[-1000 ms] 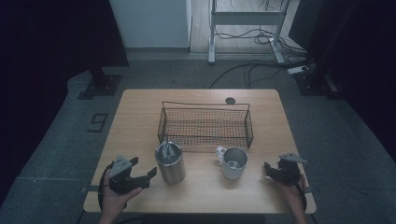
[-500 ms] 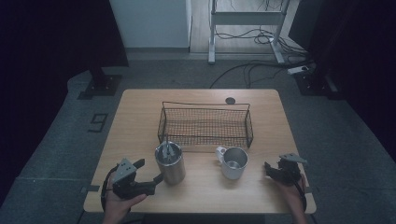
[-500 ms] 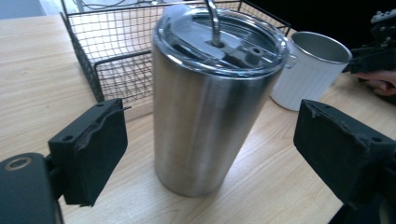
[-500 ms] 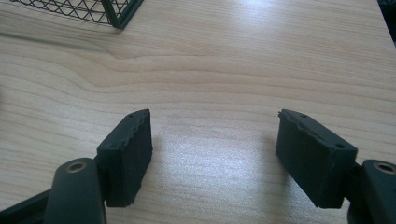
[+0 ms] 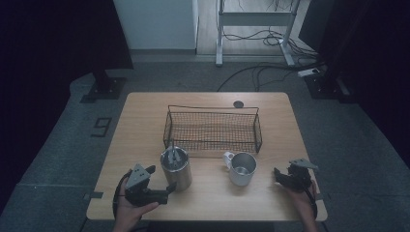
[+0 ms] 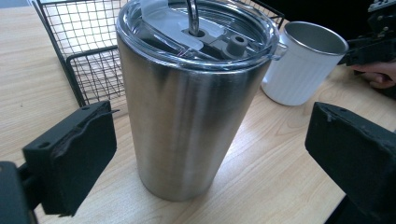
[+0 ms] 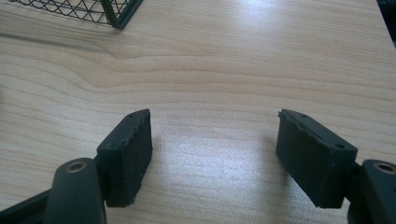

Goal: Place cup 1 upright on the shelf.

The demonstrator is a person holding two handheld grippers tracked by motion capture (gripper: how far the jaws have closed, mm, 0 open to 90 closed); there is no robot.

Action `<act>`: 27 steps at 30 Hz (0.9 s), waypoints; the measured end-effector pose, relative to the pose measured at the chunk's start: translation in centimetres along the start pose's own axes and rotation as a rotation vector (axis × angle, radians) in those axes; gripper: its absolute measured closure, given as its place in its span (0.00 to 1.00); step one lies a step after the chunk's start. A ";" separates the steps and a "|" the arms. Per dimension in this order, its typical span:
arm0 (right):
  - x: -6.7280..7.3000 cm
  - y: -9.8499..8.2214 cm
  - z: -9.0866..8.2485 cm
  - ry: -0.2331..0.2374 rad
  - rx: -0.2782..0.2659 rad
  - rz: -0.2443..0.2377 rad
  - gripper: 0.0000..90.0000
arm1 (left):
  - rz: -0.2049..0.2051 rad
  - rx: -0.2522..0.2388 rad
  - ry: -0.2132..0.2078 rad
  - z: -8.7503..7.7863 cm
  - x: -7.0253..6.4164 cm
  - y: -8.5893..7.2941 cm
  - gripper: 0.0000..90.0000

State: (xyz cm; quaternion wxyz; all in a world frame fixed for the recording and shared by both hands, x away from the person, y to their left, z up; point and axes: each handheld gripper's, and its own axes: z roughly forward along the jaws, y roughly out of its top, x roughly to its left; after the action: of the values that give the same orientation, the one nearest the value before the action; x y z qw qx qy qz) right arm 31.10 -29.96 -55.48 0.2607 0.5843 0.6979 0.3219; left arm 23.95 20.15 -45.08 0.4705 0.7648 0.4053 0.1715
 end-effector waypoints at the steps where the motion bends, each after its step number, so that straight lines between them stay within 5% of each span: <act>1: 0.0 0.0 0.0 0.000 0.000 0.000 0.30 | -0.002 0.002 0.004 0.1 0.0 0.0 0.02; 9: 0.0 0.0 0.0 -0.002 0.000 0.004 0.30 | -0.014 0.006 0.056 1.4 0.3 0.1 0.00; 27: 0.0 0.0 0.0 -0.003 0.001 0.005 0.30 | 0.000 0.022 0.072 3.5 0.1 0.5 0.00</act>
State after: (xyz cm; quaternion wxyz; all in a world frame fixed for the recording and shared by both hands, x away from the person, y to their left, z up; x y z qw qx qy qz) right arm 31.10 -29.96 -55.48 0.2607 0.5866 0.6962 0.3214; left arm 26.48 18.04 -46.42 0.4471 0.7632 0.4241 0.1945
